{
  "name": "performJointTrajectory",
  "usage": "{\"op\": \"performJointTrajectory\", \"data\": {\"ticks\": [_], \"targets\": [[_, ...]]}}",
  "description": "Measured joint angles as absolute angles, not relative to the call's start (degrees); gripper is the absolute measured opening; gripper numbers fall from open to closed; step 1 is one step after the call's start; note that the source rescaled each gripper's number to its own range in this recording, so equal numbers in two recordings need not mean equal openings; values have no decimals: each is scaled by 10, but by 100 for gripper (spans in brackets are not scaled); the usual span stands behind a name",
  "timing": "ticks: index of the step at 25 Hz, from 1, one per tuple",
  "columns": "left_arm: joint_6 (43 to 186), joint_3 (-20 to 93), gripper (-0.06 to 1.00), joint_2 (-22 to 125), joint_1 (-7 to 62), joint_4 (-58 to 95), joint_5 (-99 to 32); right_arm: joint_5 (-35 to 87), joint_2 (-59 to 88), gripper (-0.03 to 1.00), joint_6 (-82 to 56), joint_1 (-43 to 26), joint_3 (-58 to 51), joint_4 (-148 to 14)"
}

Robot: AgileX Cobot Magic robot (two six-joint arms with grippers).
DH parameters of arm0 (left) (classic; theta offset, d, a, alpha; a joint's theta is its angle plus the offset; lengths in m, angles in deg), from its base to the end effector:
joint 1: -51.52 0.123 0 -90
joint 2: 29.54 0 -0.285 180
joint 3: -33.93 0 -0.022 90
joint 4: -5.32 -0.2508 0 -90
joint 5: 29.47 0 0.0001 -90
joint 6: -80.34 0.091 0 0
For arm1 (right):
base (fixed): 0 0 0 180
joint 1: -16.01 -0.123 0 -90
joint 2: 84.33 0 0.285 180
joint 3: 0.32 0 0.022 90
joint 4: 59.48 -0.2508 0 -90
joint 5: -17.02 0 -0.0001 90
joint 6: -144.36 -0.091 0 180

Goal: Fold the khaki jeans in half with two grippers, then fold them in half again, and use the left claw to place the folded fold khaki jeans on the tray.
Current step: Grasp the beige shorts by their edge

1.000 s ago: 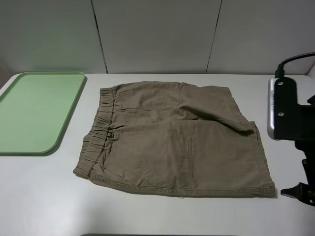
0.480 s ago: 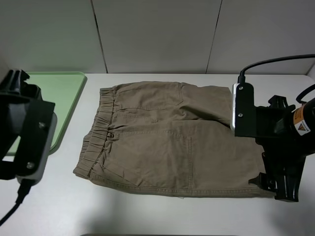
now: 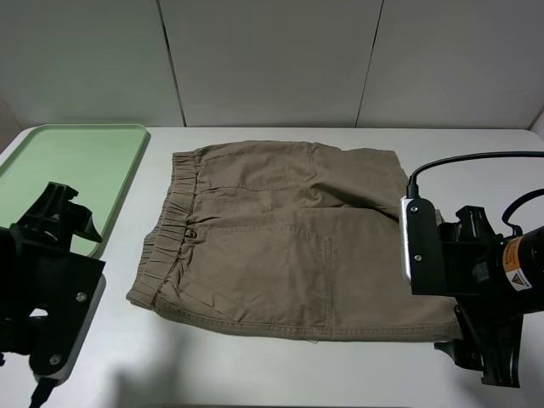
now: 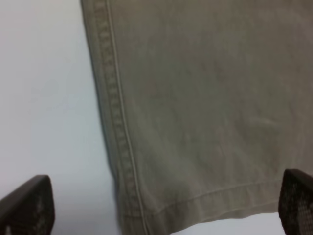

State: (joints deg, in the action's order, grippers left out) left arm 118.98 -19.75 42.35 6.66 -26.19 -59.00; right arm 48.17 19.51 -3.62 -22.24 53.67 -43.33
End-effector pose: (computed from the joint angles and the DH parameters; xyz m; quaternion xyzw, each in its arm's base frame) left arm 0.1373 -0.1035 0.1887 0.7764 0.5667 0.1701 0.2170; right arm 0.1400 0.0937 0.1700 -0.6496 0.7375 -0.0824 0.1656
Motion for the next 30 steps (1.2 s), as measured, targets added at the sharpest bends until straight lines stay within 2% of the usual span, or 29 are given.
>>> {"op": "performJointTrajectory", "data": {"ticks": [9, 18, 24, 30], "targets": [[1189, -224, 92, 425, 134, -282, -558, 435, 182, 100, -39, -222, 577, -385], [1217, -229, 92, 505, 143, -285, -489, 373, 179, 100, -50, -222, 612, -318], [1217, -229, 92, 563, 143, -299, -433, 345, 176, 100, -121, -222, 612, -245], [1204, -229, 92, 606, 143, -304, -395, 342, 112, 100, -220, -222, 612, -141]]}}
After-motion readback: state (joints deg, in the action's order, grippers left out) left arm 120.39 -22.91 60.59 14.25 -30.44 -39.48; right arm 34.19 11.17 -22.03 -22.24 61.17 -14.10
